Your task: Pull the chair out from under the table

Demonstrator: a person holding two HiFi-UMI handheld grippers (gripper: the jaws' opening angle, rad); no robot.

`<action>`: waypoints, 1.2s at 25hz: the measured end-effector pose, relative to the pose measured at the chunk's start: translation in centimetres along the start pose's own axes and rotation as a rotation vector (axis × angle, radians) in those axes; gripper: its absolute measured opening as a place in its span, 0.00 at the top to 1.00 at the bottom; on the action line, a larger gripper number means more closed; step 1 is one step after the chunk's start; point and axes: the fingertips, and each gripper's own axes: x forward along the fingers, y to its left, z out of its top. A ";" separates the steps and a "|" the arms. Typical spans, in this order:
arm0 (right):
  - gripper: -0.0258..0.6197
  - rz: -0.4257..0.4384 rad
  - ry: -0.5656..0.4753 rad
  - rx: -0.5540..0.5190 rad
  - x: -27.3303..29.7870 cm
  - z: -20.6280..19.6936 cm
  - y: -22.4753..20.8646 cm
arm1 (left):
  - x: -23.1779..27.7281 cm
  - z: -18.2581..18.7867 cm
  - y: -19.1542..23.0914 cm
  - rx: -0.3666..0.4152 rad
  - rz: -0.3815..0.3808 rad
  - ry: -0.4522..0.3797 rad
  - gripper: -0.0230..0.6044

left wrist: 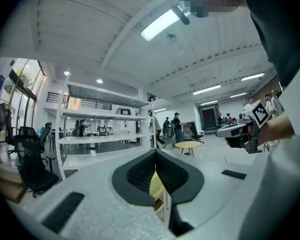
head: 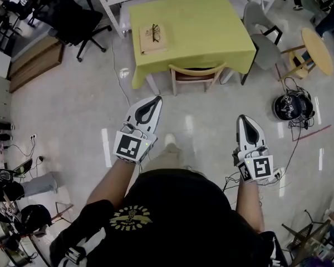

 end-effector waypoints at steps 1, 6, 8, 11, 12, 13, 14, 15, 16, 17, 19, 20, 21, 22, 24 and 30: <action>0.94 -0.001 0.000 0.003 0.9 0.1 -0.2 | 0.7 -0.1 0.6 0.001 -0.006 0.001 0.95; 0.94 -0.005 0.008 0.001 4.7 0.3 -1.3 | 4.0 -0.3 3.5 -0.011 -0.018 0.002 0.95; 0.94 -0.010 0.012 0.007 6.0 0.4 -1.7 | 5.1 -0.5 4.5 -0.017 -0.025 0.006 0.95; 0.94 -0.022 0.015 0.001 7.8 0.9 -2.2 | 6.6 -0.6 6.0 -0.021 -0.036 0.015 0.95; 0.94 -0.028 0.014 0.001 8.4 1.1 -2.4 | 7.0 -0.6 6.5 -0.021 -0.040 0.019 0.95; 0.94 -0.033 0.012 0.000 9.0 1.3 -2.5 | 7.4 -0.7 6.9 -0.022 -0.047 0.017 0.95; 0.94 -0.037 0.010 -0.001 9.6 1.5 -2.5 | 7.8 -0.7 7.4 -0.025 -0.055 0.012 0.95; 0.94 -0.040 0.008 -0.005 10.2 1.7 -2.5 | 8.1 -0.6 7.9 -0.026 -0.061 0.008 0.95; 0.94 -0.042 0.007 -0.009 10.8 1.9 -2.6 | 8.4 -0.6 8.4 -0.026 -0.065 0.005 0.95; 0.94 -0.044 0.005 -0.011 11.5 2.1 -2.5 | 8.7 -0.6 8.9 -0.025 -0.070 0.003 0.95; 0.94 -0.048 -0.001 -0.010 12.8 2.4 -2.4 | 9.3 -0.7 10.0 -0.028 -0.078 0.004 0.95; 0.94 -0.050 -0.004 -0.011 13.4 2.7 -2.3 | 9.5 -0.8 10.6 -0.035 -0.082 0.004 0.95; 0.94 -0.053 -0.008 -0.012 13.9 3.0 -2.1 | 9.6 -0.8 11.0 -0.042 -0.086 0.004 0.95; 0.94 -0.056 -0.013 -0.014 14.4 3.3 -1.9 | 9.8 -0.8 11.5 -0.045 -0.091 0.001 0.95; 0.94 -0.059 -0.024 -0.016 15.3 3.8 -1.7 | 10.3 -0.5 12.2 -0.038 -0.100 -0.011 0.95; 0.94 -0.087 -0.037 -0.022 15.9 4.9 -2.1 | 11.8 0.6 12.4 -0.017 -0.155 -0.037 0.95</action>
